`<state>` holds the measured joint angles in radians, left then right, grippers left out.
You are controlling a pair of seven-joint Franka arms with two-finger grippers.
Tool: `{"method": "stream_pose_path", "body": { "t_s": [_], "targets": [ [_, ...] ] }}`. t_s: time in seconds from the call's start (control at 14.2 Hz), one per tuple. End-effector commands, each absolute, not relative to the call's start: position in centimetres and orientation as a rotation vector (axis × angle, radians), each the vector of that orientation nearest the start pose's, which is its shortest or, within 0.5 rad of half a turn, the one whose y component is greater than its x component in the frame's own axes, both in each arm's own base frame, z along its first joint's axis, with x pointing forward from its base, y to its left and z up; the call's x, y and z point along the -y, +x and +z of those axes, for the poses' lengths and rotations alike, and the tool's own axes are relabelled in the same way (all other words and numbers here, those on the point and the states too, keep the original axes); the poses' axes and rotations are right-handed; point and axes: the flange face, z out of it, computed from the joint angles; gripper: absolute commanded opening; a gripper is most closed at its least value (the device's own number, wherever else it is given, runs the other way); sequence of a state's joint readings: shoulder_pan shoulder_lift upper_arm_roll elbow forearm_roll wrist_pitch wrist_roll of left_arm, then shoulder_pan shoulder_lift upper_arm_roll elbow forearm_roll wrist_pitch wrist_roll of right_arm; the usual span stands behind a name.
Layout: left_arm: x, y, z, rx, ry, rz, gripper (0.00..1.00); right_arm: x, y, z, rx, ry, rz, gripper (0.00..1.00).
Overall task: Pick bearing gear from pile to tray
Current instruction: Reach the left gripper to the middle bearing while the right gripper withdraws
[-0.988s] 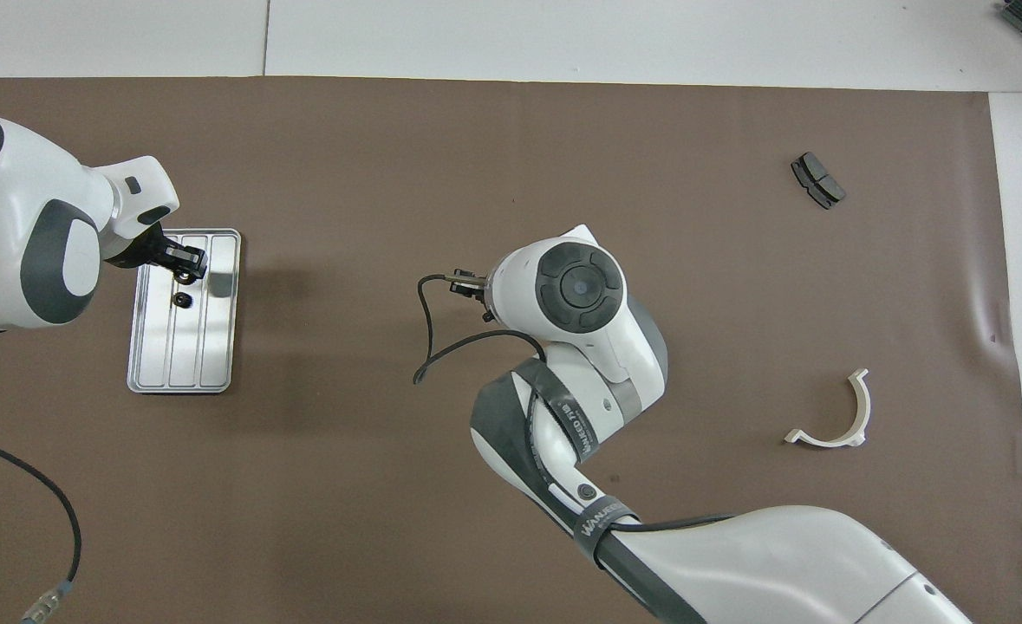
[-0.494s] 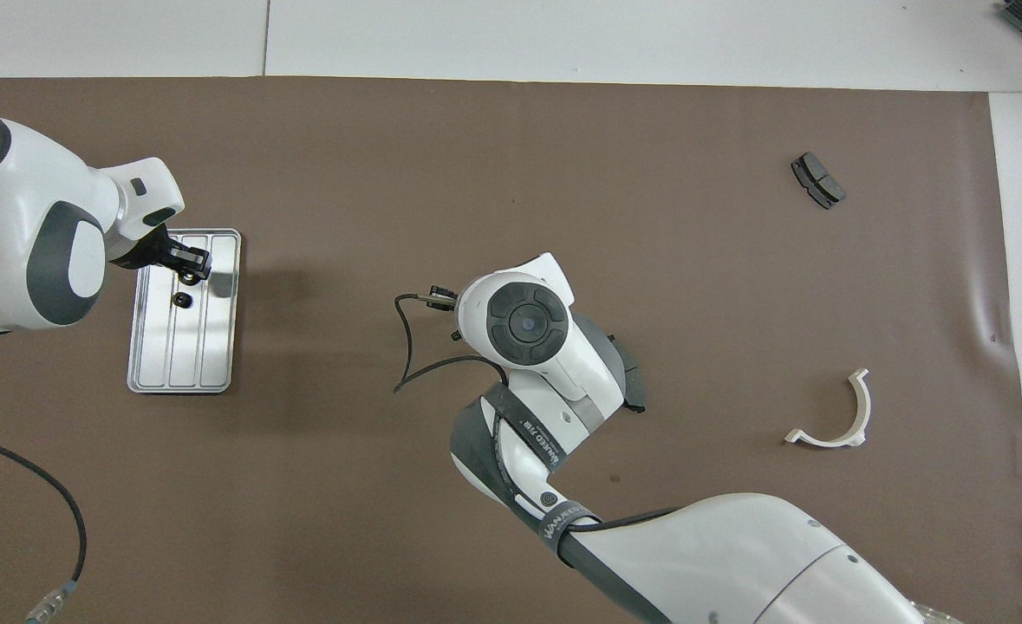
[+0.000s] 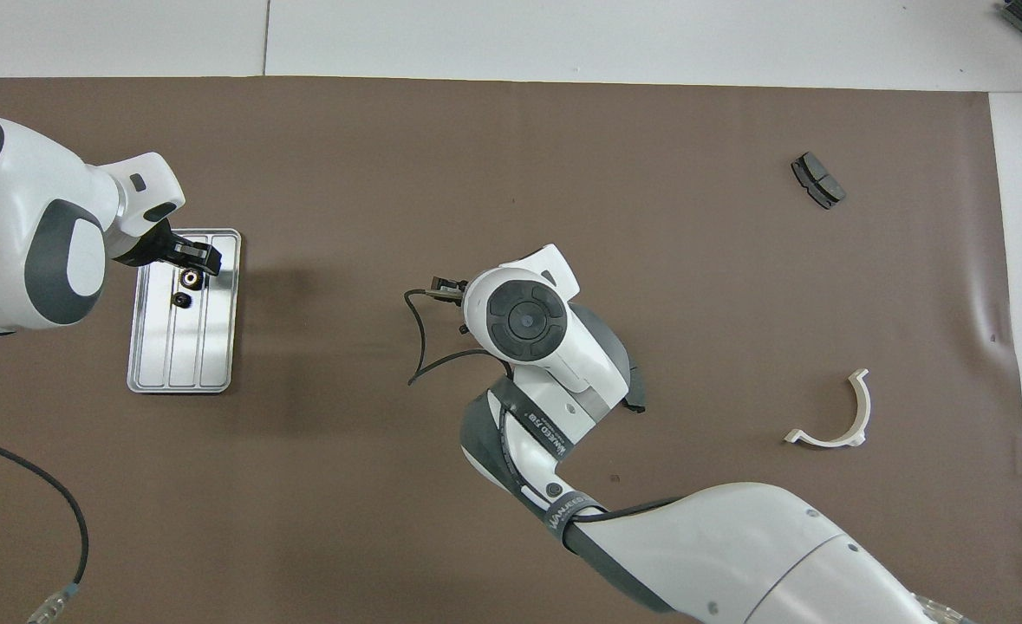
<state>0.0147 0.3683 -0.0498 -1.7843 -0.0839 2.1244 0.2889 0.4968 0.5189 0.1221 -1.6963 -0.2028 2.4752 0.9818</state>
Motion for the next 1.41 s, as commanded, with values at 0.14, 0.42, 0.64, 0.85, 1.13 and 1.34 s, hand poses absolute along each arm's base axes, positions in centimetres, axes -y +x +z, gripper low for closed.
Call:
{"method": "stream_pose_path", "body": {
  "t_s": [0.14,0.42,0.64,0.85,1.13,1.34],
  "targets": [
    [11.6,62.9,35.5,-0.262,-3.230,0.031,0.51,-28.9,60.3,42.0,-0.314,-3.104,-0.441,1.00],
    [20.9,60.5,35.7,-0.005,-3.234,0.054,0.50,-19.7,62.0,46.7,-0.278,-3.167,-0.427,1.00],
    [27.2,58.5,36.0,0.190,-3.241,0.008,0.49,-15.7,61.6,50.2,-0.340,-3.142,-0.406,1.00],
    [31.2,56.7,35.7,0.239,-3.246,-0.002,0.46,-11.8,60.8,52.6,-0.312,-3.146,-0.339,1.00],
    [35.1,56.3,35.4,0.346,-3.261,-0.028,0.43,-7.1,59.0,55.8,-0.244,-3.154,-0.254,1.00],
    [38.3,56.8,34.6,0.427,-3.266,-0.044,0.42,-3.7,57.7,57.7,-0.194,-3.166,-0.198,1.00]
  ]
}}
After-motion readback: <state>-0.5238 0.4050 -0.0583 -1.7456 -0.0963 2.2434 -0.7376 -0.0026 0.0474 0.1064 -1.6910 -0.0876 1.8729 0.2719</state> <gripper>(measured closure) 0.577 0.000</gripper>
